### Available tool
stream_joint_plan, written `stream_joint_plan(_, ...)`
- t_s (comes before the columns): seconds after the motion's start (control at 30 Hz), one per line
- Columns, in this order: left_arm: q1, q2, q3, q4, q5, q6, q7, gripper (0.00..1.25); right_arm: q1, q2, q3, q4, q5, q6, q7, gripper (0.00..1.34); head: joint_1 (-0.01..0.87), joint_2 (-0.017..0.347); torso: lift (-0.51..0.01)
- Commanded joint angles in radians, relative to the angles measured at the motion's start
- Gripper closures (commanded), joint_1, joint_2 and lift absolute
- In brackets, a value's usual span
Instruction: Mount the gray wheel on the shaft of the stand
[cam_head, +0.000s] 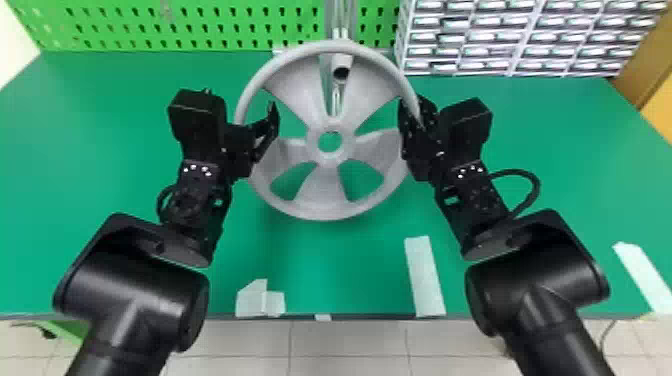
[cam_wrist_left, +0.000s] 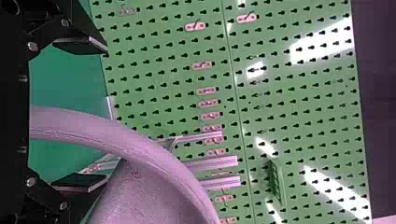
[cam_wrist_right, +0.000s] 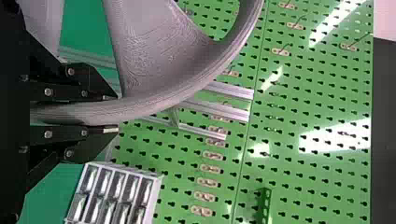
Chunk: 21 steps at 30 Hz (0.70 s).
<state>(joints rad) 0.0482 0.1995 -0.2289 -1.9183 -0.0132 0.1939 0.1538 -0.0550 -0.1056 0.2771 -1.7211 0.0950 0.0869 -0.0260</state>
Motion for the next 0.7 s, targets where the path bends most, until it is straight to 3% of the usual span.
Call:
stream_joint_plan(0.0,-0.014,0.000,0.002,0.024,-0.010,-0.007,-0.005,0.30,0.000,-0.002,0.002,-0.003,0.000,-0.004,0.000,1.17,0.865,0.052,-0.101)
stream_joint_plan(0.67,-0.073,0.000,-0.001,0.091,-0.065,-0.050,-0.048,0.55,0.000,-0.005,0.011,-0.003,0.006,-0.015,0.000,1.17,0.865,0.052,-0.101)
